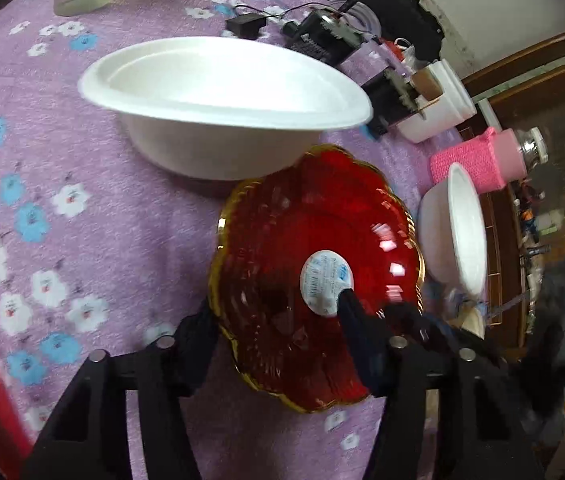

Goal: Organize plates and bowls
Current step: 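Grasp the small red plate rim with both grippers and lift, then lower the small red plate onto the stack, open both grippers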

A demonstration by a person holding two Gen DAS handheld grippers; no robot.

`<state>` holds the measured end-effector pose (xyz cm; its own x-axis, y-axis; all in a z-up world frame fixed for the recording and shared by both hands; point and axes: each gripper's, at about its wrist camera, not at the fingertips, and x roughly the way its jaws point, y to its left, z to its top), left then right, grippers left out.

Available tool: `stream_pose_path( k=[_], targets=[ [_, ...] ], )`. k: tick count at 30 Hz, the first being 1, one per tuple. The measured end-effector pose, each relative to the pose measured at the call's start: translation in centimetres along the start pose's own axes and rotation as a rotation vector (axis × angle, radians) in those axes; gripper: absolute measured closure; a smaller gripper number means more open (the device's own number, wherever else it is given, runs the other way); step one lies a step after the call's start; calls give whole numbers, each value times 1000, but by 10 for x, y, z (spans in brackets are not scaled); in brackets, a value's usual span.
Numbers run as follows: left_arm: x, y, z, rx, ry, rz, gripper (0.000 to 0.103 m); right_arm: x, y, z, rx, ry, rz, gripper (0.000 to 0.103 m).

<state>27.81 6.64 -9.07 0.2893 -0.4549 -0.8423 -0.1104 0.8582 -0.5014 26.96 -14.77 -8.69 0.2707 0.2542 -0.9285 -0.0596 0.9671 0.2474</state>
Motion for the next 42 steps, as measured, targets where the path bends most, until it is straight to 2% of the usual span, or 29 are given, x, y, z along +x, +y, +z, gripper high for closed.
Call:
stream_pose_path(
  k=[3,4,6,8,10,14,17,19,21,26,32,35,42],
  targets=[
    [-2,4,-2,23,-1,38,71,-5,0,-17,-6,17,37,87],
    [-3,8,-1,18,1,30,72,-5,-1,-21,-7,24,55,84],
    [-3,12,2,-17,3,0,72,-3,-3,-22,3,20,67,84],
    [-4,16,3,-41,-6,-9,72,-1,-9,-22,54,-11,84,79],
    [-3,11,4,-38,-24,6,72,5,-10,-18,90,-38,105,70],
    [0,-3,0,-4,-53,62,71,7,-9,-23,140,-117,107,66],
    [0,-7,-4,24,-67,109,71,0,-8,-32,124,-152,72,76],
    [-4,-6,-8,29,-74,111,78,-5,-10,-35,126,-170,79,86],
    [-12,-5,-12,33,-86,102,82,-12,-11,-38,120,-195,78,89],
    [-44,-8,-30,57,-148,95,82,-37,1,-44,82,-254,83,89],
    [-99,5,-56,50,-236,69,82,-66,29,-64,32,-291,118,89],
    [-125,17,-69,34,-278,78,82,-76,55,-75,-9,-303,145,89],
    [-190,74,-104,-42,-369,121,82,-82,138,-95,-130,-297,199,89]
  ],
)
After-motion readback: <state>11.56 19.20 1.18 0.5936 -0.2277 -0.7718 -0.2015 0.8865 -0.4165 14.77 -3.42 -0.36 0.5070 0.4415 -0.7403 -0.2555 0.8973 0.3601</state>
